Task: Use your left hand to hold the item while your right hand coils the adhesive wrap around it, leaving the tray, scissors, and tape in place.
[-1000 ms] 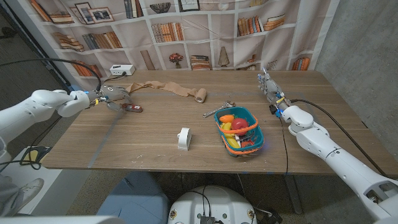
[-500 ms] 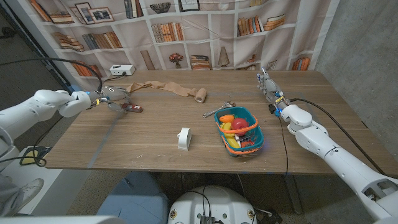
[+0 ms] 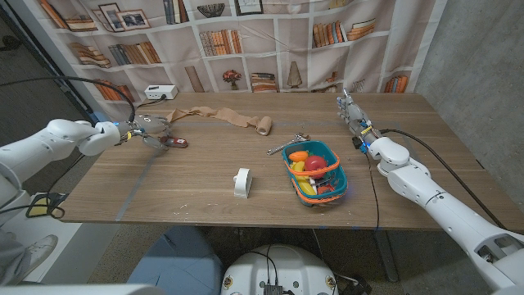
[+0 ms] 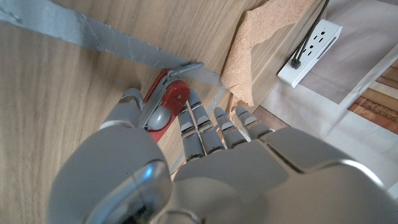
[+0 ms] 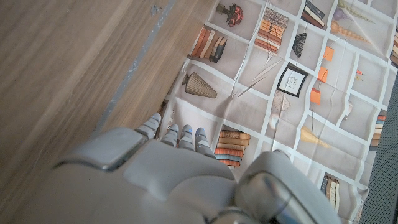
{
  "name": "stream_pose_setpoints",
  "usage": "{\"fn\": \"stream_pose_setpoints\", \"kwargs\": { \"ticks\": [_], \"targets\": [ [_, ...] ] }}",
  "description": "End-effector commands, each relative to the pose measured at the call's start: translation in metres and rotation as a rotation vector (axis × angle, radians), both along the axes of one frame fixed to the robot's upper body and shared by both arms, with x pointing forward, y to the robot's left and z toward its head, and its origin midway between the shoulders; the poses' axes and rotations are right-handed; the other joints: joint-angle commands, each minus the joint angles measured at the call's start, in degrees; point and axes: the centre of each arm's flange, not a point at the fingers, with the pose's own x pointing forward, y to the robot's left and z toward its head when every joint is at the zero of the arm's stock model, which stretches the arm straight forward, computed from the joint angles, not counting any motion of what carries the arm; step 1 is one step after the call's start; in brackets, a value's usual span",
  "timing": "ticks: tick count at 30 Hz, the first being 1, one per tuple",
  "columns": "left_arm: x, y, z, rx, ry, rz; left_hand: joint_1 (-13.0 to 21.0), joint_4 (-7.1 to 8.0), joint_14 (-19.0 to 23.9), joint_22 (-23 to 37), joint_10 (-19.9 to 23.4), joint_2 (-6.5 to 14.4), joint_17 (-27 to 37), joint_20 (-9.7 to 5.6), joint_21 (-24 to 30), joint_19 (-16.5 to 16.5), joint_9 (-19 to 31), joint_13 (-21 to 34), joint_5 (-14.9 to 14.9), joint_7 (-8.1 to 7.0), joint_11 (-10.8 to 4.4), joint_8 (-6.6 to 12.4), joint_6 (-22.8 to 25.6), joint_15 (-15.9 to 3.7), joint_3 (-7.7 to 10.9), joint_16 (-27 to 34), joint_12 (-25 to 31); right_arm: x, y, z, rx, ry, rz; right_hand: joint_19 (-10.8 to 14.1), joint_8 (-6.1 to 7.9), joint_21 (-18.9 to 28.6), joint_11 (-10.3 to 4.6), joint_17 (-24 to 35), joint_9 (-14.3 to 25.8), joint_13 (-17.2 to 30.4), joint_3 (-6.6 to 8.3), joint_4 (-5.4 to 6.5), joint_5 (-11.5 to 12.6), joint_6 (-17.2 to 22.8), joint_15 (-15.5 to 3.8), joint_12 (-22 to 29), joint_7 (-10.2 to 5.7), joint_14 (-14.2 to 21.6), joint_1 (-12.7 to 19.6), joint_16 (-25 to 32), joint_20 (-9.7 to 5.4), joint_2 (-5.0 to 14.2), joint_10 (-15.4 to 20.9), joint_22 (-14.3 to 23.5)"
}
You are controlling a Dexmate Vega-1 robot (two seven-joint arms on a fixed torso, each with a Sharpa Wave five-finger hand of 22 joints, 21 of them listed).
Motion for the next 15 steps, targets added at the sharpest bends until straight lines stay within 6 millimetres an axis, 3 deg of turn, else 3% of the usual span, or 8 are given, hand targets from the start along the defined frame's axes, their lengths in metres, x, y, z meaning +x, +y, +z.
{"fn": "stream_pose_setpoints", "kwargs": {
  "ticks": [1, 6, 9, 12, 15],
  "targets": [
    [0.0023, -0.0014, -0.0061, -0.002, 0.009, -0.007, -0.28, -0.17, 0.69, 0.08, 1.44, 0.00, 0.09, 0.03, 0.32, 0.25, -0.14, -0.22, 0.42, -0.21, 0.03, 0.75, 1.56, -0.02, 0.05, 0.31, 0.35, 0.0022, 0.0024, 0.0014, -0.005, 0.002, 0.002, -0.18, 0.27, 0.12, -0.27, 0.28, 0.21, 0.20, 0.01, -0.27, -0.01, 0.25, 0.29, 0.06, -0.08, -5.23, 0.37, 0.20, 0.65, 0.00, 0.00, 0.32],
    [0.0024, -0.0049, -0.0088, -0.008, 0.007, -0.025, 0.06, -0.22, 0.47, 0.11, 4.14, 0.89, 0.11, 0.06, 0.39, 0.40, -0.49, -1.03, 0.41, -0.54, -0.42, 1.64, 5.56, -0.35, 0.18, 0.23, 0.31, 0.0029, 0.0027, 0.0022, -0.004, 0.003, 0.003, -0.18, 0.25, 0.13, -0.31, 0.28, 0.21, 0.20, 0.01, -0.28, -0.02, 0.24, 0.29, 0.04, -0.07, -5.24, 0.37, 0.20, 0.66, 0.01, -0.05, 0.32],
    [0.0018, -0.0059, -0.0095, -0.017, 0.002, -0.029, 1.45, -0.49, 0.90, 0.12, 6.49, 2.88, 0.13, -0.08, 0.43, 0.53, -0.63, -1.66, 0.41, -0.86, -0.93, 2.09, 7.86, -0.80, 0.84, 0.46, 0.29, 0.0031, 0.0025, 0.0024, -0.004, 0.005, 0.003, -0.18, 0.25, 0.13, -0.30, 0.28, 0.21, 0.20, 0.01, -0.28, -0.02, 0.26, 0.36, 0.05, -0.11, -5.29, 0.37, 0.18, 0.66, 0.02, -0.02, 0.32],
    [0.0006, -0.0066, -0.0109, -0.020, -0.010, -0.039, 3.38, -1.11, 1.74, 0.10, 8.50, 4.53, 0.05, -0.24, 0.51, 0.81, -0.70, -2.18, 0.31, -1.40, -1.42, 2.65, 10.10, -1.39, 1.59, 0.74, 0.23, 0.0034, 0.0023, 0.0022, -0.007, 0.003, 0.004, -0.18, 0.23, 0.13, -0.34, 0.28, 0.21, 0.20, 0.02, -0.28, -0.02, 0.22, 0.35, 0.05, -0.07, -5.29, 0.36, 0.19, 0.67, 0.03, -0.04, 0.32],
    [-0.0014, -0.0070, -0.0118, -0.028, -0.023, -0.049, 7.88, -2.19, 4.08, 0.08, 11.03, 6.89, 0.01, -0.05, 0.76, 1.75, -0.68, -2.35, -0.04, -1.07, -1.56, 2.65, 10.94, -2.93, 3.03, 1.51, 0.11, 0.0037, 0.0024, 0.0019, -0.004, 0.006, 0.004, -0.18, 0.22, 0.14, -0.25, 0.28, 0.21, 0.20, 0.02, -0.28, -0.02, 0.22, 0.36, 0.05, -0.10, -5.29, 0.35, 0.19, 0.67, 0.03, -0.03, 0.33]
  ]
}}
